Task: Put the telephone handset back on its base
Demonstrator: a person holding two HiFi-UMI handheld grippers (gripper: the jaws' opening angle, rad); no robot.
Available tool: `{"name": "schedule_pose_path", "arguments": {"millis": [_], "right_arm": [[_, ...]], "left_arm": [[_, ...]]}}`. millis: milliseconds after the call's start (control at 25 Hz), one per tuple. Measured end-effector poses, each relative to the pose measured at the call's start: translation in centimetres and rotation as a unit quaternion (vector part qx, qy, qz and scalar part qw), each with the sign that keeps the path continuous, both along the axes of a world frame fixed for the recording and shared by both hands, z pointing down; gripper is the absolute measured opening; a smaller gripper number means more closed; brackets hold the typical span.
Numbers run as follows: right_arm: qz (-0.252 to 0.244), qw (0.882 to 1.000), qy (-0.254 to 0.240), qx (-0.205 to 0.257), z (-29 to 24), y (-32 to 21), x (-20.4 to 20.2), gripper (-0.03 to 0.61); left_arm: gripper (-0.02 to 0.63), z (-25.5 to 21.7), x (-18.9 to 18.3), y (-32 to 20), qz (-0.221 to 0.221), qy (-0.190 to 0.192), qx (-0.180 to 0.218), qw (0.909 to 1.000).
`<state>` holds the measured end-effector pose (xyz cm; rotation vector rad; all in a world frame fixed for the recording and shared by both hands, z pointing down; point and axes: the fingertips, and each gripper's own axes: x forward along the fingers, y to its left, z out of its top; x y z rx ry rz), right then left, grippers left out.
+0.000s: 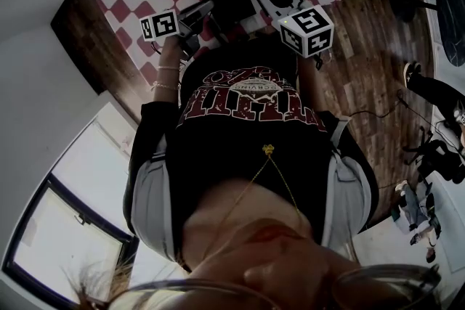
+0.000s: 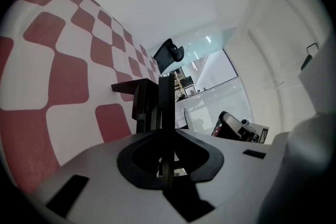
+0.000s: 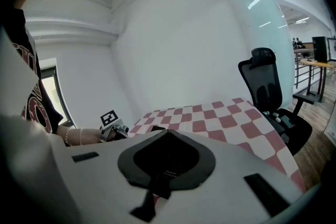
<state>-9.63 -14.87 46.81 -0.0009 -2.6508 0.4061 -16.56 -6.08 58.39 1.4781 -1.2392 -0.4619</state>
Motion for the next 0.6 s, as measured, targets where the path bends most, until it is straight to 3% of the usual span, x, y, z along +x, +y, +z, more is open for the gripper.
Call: {"name": "schedule_pose_path", "arguments": {"millis": [600], "right_arm": [[-0.006, 1.000, 0.006, 0.003, 0.1, 0.3, -0.3, 0.020]], "left_arm": [[0.074, 1.5, -0.2, 0.0, -0.008, 0.007, -0.011, 0.9999]]}}
